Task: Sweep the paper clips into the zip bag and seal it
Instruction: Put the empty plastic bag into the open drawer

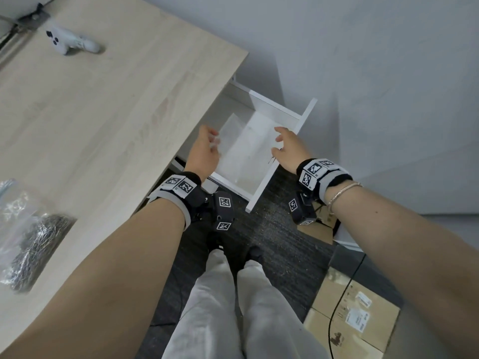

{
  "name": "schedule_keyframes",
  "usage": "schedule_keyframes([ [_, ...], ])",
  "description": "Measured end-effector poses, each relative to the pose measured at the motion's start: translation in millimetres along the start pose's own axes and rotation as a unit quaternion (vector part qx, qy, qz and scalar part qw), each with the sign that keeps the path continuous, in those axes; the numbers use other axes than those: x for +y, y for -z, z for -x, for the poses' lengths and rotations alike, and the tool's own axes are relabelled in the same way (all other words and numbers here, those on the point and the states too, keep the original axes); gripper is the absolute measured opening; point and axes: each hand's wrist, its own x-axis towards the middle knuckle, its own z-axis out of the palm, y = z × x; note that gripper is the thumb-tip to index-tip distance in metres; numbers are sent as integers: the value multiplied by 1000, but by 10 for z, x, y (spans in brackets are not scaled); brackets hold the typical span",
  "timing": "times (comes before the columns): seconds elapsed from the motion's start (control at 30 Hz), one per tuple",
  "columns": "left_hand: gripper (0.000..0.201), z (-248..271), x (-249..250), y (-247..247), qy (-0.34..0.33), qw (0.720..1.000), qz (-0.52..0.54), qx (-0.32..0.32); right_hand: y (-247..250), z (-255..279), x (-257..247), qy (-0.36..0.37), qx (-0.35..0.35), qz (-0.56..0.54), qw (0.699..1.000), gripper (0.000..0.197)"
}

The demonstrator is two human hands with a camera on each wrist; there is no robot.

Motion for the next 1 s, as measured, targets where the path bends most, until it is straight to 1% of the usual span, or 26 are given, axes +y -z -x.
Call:
schedule_keyframes([
  [0.1, 30, -94, -144, -179, 17, 999, -16, -26, -49, -42, 75, 15, 22, 69, 997, 41],
  [0.17, 27, -132, -205, -323, 35, 999, -11, -38, -79, -34, 143, 27, 38, 68, 997, 37],
  [0.3, 22, -190, -260, -539, 33, 996, -31, -77, -121, -17, 246, 46, 58, 46, 996, 32],
  [0.33, 22, -209, -274, -576, 29, 993, -62, -94, -125, -15, 256, 51, 61, 43, 996, 31],
  [0.37, 24, -229, -290, -610, 25, 987, -116, -110, -128, -10, 266, 55, 62, 39, 996, 31],
  [0.43, 32, -243, -317, -653, 29, 961, -237, -139, -136, 6, 281, 62, 66, 36, 995, 31],
  [0.47, 35, -235, -310, -662, 38, 948, -274, -154, -138, 22, 284, 66, 67, 35, 995, 31],
  [0.5, 39, -230, -297, -671, 44, 941, -288, -171, -135, 44, 282, 69, 69, 32, 995, 33],
  [0.57, 43, -221, -247, -671, 37, 937, -290, -192, -127, 108, 262, 68, 76, 16, 995, 38],
  [0.6, 45, -210, -211, -655, 22, 937, -299, -180, -125, 148, 248, 63, 84, 7, 994, 41],
  [0.63, 48, -196, -175, -625, -1, 938, -316, -144, -125, 188, 239, 55, 93, 1, 994, 45],
  [0.7, 58, -185, -128, -520, -39, 941, -334, -31, -146, 253, 231, 27, 100, -6, 995, 50],
  [0.73, 62, -181, -106, -447, -51, 942, -331, 17, -164, 287, 222, 7, 91, -6, 996, 54],
  [0.77, 65, -180, -86, -371, -53, 943, -325, 49, -191, 316, 211, -10, 75, -5, 997, 59],
  [0.8, 66, -179, -80, -295, -43, 945, -317, 64, -229, 339, 197, -22, 53, -3, 998, 65],
  [0.87, 65, -175, -112, -156, 9, 952, -298, 68, -310, 369, 163, -33, 12, -6, 999, 74],
  [0.93, 66, -173, -176, -38, 59, 954, -290, 56, -363, 357, 143, -45, 0, -24, 999, 77],
  [1.0, 67, -163, -245, 47, 69, 950, -303, 35, -378, 321, 114, -51, -4, -38, 998, 78],
])
